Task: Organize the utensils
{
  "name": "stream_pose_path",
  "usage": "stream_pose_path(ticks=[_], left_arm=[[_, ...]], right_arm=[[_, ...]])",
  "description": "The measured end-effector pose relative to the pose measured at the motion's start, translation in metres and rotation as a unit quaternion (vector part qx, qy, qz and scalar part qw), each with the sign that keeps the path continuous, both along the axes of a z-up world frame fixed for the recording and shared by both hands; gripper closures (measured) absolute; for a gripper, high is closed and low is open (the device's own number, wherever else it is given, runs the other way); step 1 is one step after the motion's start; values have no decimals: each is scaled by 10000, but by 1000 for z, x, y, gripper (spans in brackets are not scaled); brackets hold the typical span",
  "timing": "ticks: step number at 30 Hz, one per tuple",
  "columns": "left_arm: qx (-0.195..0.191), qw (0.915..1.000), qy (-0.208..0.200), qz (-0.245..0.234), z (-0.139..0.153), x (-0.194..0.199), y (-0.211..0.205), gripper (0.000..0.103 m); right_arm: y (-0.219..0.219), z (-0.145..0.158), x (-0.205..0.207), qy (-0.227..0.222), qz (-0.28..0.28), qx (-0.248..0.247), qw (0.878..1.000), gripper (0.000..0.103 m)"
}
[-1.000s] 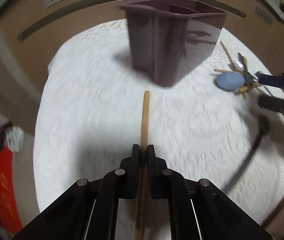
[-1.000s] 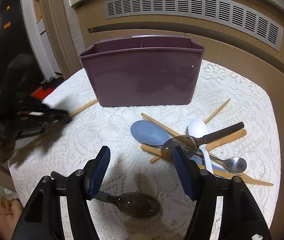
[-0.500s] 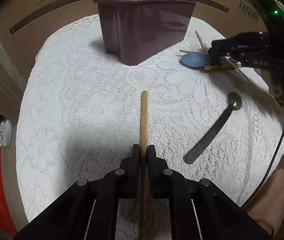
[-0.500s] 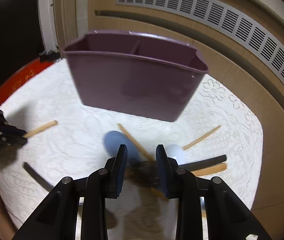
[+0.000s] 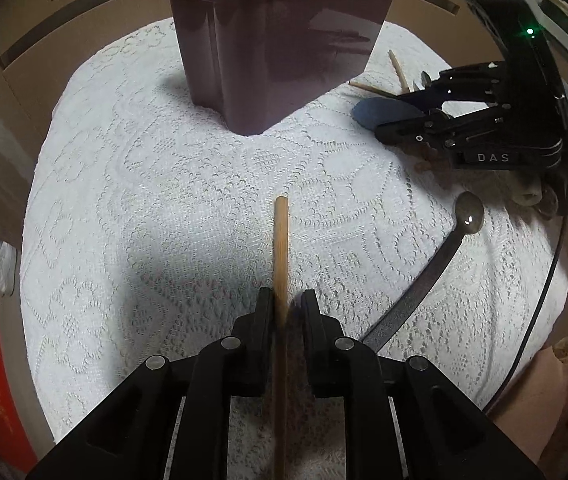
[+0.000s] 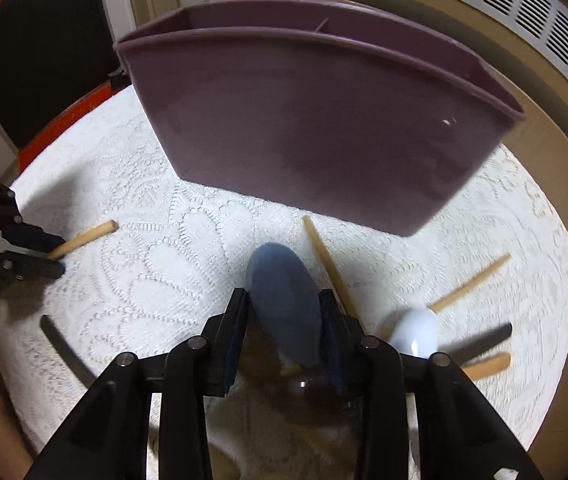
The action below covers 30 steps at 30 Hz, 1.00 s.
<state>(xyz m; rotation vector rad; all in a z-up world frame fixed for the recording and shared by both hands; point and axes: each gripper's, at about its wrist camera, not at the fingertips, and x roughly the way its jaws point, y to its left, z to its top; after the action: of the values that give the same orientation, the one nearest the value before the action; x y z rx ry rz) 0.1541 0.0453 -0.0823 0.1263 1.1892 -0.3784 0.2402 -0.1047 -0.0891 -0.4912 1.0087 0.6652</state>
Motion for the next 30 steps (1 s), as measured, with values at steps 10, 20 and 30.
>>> stream_pose_path(ticks=[10,20,30], left_arm=[[418,9980,-210,436,0,6,-17,94],[-838,9796,-1436,1130,54,-40,-20,95],[-1428,9461,-2773,872,154,-58,-36,96]], right_arm=[[-10,24,-39,-572,-54,278,9980,75],[-59,79,-93,-757,-637,1343,9860,96],[-88,146,-131,-1268,-891,2114,9650,96]])
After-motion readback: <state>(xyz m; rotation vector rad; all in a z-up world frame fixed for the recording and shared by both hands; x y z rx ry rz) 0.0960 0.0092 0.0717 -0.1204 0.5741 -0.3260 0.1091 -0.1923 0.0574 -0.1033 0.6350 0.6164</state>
